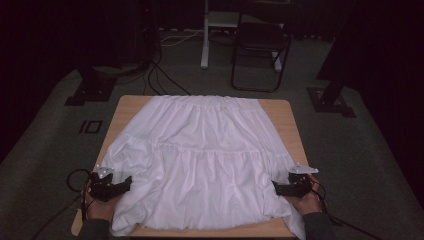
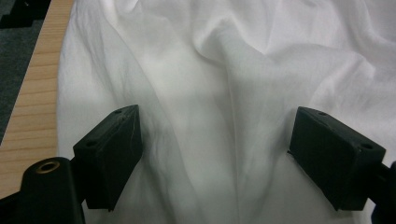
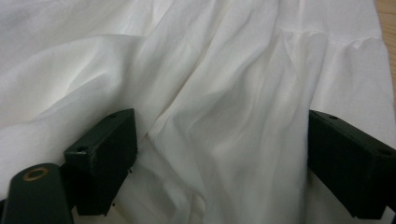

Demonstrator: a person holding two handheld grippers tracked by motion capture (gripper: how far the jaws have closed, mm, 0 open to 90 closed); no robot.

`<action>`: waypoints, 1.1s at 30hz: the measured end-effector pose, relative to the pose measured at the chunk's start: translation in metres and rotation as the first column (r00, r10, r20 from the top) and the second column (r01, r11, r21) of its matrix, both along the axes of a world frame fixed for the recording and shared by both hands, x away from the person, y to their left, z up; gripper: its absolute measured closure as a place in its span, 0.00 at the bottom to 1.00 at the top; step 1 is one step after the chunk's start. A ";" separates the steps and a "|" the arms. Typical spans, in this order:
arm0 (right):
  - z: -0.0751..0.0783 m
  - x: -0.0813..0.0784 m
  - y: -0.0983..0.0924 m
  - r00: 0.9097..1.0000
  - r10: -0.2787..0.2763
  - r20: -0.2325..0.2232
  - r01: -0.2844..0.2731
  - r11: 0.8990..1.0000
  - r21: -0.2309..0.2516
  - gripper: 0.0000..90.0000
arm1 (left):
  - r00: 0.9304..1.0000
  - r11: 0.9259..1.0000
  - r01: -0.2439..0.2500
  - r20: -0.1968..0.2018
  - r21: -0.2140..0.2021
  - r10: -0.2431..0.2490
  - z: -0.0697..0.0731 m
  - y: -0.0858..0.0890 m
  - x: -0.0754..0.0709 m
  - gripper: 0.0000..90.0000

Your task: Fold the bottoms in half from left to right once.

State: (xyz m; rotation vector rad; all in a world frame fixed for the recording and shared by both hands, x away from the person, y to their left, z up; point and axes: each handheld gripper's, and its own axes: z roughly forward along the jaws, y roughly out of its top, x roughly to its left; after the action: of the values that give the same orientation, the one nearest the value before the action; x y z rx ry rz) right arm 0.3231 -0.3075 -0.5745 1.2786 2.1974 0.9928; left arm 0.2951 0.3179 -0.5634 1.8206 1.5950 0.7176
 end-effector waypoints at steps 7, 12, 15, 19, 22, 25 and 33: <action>0.000 0.000 0.000 1.000 0.000 0.000 0.000 1.000 0.001 0.12 | 0.999 0.999 0.042 0.014 -0.004 -0.042 0.001 -0.002 -0.003 0.33; 0.000 0.000 0.000 1.000 -0.001 0.001 0.001 1.000 0.001 0.12 | 0.997 0.997 0.061 0.047 0.039 -0.063 0.017 0.000 -0.008 0.46; 0.000 0.000 0.000 1.000 -0.001 0.001 0.001 1.000 0.001 0.12 | 0.998 0.999 0.016 0.068 0.042 -0.019 0.027 0.010 -0.008 0.37; 0.000 0.000 0.000 1.000 -0.001 0.001 0.001 1.000 0.001 0.12 | 0.997 0.999 -0.047 0.055 -0.011 0.047 0.036 0.034 0.001 0.30; 0.000 0.000 0.000 1.000 -0.001 0.000 0.001 1.000 0.001 0.13 | 0.996 0.997 -0.083 -0.015 0.001 0.083 0.026 0.044 0.017 0.27; 0.000 0.000 0.000 1.000 -0.001 0.000 0.001 1.000 0.001 0.13 | 0.995 0.996 -0.087 -0.037 0.007 0.088 0.019 0.046 0.021 0.26; 0.000 0.000 0.000 1.000 -0.001 0.000 0.001 1.000 0.001 0.12 | 0.996 0.998 -0.064 -0.054 0.012 0.065 0.008 0.047 0.022 0.29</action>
State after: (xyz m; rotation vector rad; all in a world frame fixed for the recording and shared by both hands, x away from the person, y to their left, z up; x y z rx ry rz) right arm 0.3231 -0.3075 -0.5745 1.2801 2.1962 0.9932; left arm 0.3168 0.3653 -0.5554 1.8176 1.6950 0.7120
